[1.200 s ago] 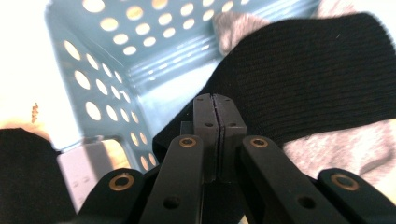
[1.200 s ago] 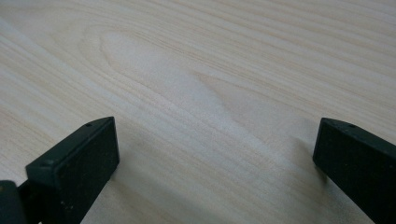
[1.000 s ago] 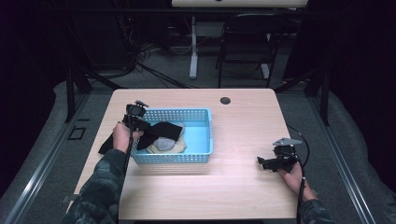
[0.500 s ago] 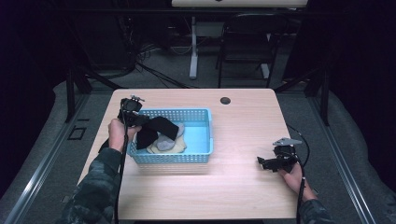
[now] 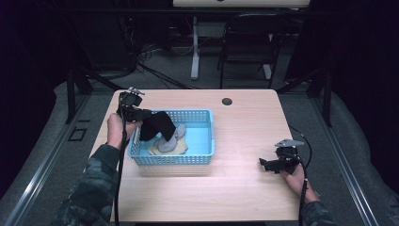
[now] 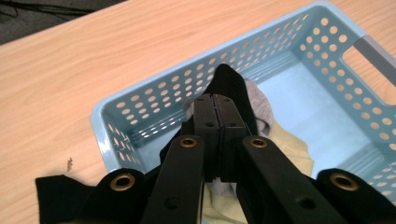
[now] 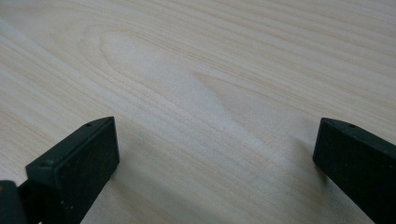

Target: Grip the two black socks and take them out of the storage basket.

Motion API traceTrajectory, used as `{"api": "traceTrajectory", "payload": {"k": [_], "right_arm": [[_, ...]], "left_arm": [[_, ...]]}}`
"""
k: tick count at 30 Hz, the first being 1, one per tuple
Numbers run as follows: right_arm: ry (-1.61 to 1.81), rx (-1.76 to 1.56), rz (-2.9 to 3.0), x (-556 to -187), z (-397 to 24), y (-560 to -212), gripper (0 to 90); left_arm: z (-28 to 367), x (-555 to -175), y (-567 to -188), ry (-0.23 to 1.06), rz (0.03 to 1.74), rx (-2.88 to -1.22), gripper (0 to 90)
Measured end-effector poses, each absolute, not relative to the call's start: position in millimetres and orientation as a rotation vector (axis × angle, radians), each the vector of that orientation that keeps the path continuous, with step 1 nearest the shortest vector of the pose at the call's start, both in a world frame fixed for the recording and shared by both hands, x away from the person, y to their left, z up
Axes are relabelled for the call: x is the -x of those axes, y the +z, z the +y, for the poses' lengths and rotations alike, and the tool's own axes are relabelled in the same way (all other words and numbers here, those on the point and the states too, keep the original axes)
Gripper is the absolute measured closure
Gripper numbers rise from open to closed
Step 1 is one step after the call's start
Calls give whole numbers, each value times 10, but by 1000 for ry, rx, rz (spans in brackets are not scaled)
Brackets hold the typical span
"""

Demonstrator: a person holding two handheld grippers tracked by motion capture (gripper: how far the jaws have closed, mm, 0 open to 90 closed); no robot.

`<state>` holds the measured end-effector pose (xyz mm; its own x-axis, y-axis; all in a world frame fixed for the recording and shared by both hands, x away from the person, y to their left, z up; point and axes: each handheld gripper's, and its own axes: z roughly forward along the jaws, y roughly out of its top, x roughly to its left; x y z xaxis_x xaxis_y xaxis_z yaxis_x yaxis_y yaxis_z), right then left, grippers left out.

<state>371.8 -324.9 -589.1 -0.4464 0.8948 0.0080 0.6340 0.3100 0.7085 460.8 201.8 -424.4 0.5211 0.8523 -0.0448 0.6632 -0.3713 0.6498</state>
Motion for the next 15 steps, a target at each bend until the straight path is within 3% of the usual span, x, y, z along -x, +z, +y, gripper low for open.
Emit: {"api": "traceTrajectory", "payload": {"k": [15], "right_arm": [[918,-1363,2195,-3718,-3249,-5891,0]], "left_arm": [[2060,-4554,-3796,454,1173,-2116,897]]}}
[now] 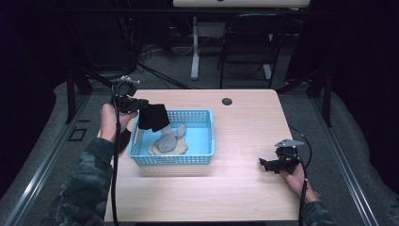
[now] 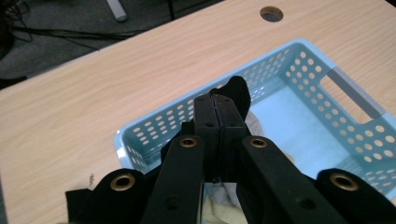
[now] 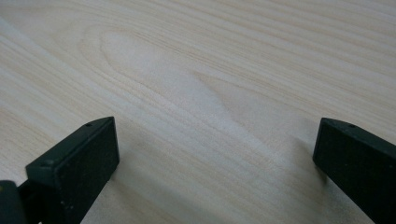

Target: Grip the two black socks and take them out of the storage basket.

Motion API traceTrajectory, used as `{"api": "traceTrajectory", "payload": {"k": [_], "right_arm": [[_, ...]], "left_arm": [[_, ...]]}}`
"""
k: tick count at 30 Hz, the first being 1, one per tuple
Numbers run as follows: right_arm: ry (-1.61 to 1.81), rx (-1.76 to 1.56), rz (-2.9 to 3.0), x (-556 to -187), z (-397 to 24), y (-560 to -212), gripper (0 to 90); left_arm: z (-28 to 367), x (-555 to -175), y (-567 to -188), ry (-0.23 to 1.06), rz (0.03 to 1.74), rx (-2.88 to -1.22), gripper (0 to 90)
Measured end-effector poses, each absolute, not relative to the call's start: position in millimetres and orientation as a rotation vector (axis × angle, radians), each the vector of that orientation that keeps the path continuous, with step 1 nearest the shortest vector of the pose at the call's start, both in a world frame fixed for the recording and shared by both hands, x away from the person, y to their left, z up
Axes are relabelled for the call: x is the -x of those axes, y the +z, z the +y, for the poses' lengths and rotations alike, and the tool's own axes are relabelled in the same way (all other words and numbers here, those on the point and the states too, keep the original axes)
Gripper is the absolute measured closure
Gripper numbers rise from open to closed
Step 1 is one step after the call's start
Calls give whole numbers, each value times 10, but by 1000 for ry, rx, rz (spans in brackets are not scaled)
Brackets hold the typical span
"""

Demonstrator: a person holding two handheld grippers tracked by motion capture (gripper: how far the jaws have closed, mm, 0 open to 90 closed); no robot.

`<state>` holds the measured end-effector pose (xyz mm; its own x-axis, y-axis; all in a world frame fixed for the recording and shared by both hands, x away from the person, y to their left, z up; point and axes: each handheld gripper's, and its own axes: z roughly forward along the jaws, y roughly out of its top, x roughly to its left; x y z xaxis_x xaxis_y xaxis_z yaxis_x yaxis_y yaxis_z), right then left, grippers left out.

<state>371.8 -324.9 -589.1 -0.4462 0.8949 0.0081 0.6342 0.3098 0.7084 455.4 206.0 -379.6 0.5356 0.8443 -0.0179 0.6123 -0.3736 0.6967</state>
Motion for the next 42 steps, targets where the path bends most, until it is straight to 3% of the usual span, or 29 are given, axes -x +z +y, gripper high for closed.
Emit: {"api": "traceTrajectory", "payload": {"k": [12,25,33,42], "right_arm": [[918,-1363,2194,-3718,-3249,-5891,0],[917,-1364,2193,-3718,-3249,-5891,0],[918,-1364,2193,-3718,-3248,-5891,0],[917,-1364,2194,-3718,-3249,-5891,0]], "left_arm": [[2212,-4461,-3400,521,1156,-2074,897],[2703,-4266,-3113,634,1230,-2000,896],[3003,-4192,-3218,669,1319,-1972,897],[3266,-4179,-3598,646,1438,-1968,896]]}}
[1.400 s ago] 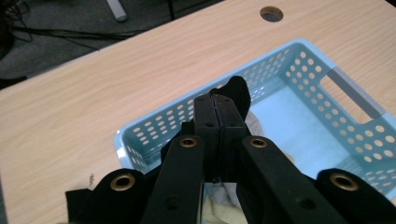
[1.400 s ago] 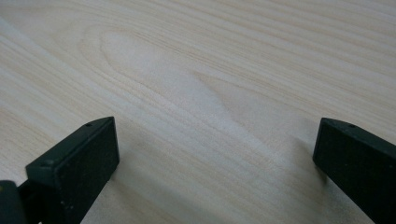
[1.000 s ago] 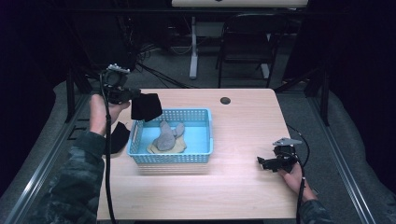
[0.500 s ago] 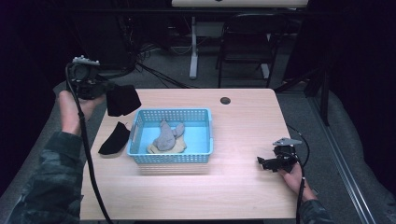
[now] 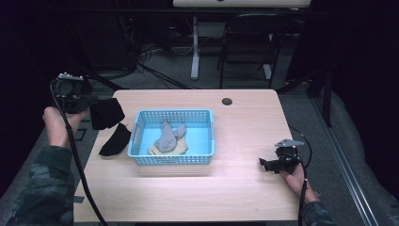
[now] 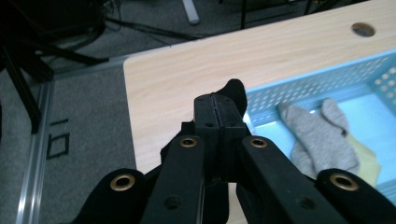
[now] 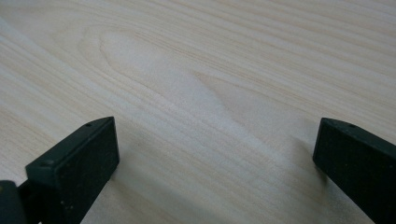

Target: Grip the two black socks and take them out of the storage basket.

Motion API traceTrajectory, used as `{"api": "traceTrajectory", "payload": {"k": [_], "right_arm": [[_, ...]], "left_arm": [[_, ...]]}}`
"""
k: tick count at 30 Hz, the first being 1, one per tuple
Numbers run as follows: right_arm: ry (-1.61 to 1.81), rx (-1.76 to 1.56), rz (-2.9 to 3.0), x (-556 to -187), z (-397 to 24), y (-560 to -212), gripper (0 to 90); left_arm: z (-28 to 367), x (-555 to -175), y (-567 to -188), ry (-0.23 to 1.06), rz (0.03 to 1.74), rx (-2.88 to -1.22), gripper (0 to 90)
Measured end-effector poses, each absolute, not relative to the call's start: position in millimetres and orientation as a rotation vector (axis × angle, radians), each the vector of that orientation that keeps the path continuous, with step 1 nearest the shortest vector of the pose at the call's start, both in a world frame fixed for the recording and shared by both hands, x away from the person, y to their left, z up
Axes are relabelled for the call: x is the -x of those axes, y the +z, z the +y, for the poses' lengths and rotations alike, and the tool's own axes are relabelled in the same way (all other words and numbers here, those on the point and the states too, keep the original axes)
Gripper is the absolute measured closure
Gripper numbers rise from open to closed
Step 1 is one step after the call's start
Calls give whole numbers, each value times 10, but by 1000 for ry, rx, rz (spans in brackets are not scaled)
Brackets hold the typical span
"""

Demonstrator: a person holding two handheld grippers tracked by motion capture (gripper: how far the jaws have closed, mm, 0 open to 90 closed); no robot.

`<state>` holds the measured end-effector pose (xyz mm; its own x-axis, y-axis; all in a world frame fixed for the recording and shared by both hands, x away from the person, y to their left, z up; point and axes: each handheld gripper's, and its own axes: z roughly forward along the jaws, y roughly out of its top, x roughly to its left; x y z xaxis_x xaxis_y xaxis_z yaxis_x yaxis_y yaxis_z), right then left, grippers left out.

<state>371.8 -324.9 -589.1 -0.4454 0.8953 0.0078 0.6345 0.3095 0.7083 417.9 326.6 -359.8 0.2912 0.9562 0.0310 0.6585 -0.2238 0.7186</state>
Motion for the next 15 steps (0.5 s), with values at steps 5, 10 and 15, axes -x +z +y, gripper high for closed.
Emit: {"api": "traceTrajectory", "payload": {"k": [5,10,15], "right_arm": [[917,-1364,2193,-3718,-3249,-5891,0],[918,-1364,2194,-3718,-3249,-5891,0],[918,-1364,2193,-3718,-3248,-5891,0]], "left_arm": [[3342,-4192,-3921,617,1506,-1981,896],[3374,-4227,-4354,512,1579,-1994,895],[3369,-4242,-4688,452,1629,-2018,889]]}}
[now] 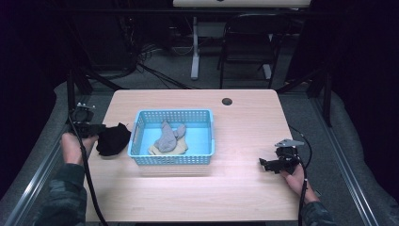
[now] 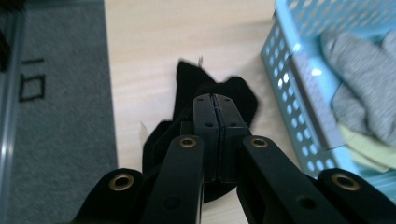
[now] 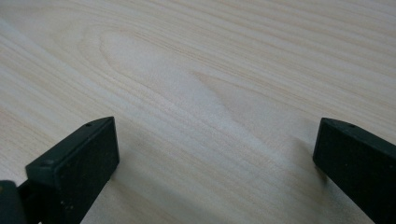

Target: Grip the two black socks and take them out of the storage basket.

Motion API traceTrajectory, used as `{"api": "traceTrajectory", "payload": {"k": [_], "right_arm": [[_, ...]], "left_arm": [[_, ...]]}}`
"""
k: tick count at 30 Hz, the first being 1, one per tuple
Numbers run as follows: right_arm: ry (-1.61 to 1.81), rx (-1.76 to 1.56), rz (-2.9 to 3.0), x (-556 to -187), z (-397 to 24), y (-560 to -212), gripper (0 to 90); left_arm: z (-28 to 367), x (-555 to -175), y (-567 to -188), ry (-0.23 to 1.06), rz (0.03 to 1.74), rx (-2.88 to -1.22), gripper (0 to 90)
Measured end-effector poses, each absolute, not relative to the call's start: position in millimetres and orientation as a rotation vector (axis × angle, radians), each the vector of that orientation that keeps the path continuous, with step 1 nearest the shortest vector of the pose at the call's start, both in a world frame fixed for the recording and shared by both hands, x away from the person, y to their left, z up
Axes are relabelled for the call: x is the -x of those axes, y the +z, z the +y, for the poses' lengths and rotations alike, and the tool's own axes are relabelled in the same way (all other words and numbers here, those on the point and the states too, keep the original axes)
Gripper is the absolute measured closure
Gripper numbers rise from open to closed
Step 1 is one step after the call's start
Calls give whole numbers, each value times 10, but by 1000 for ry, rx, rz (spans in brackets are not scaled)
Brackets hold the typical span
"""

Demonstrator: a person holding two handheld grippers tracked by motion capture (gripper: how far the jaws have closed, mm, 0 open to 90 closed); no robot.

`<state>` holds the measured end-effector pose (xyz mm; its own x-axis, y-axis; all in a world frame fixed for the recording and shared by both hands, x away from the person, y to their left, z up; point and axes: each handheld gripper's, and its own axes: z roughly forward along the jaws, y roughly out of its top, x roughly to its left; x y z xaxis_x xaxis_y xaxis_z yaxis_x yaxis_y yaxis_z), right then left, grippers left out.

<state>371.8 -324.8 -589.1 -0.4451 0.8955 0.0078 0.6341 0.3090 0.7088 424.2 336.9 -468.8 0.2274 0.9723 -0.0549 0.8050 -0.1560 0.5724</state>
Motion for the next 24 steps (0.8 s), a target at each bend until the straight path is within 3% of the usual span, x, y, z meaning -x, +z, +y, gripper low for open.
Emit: {"api": "traceTrajectory", "payload": {"k": [5,8,11,14,17,24], "right_arm": [[917,-1364,2193,-3718,-3249,-5891,0],[918,-1364,2193,-3718,-3248,-5891,0],[917,-1364,2194,-3717,-3249,-5891,0],[917,-1365,2193,-3717,-3248,-5891,0],[917,-1364,2193,-3717,-3248,-5891,0],[917,-1365,2193,-3717,-3248,-5891,0]], "left_arm": [[3387,-4220,-4842,400,1645,-1999,845],[3440,-4170,-4819,368,1644,-1948,695],[3482,-4103,-4746,374,1647,-1919,420],[3532,-3996,-4645,386,1626,-1898,234],[3563,-3870,-4566,417,1606,-1880,149],[3615,-3624,-4533,452,1590,-1882,69]]}}
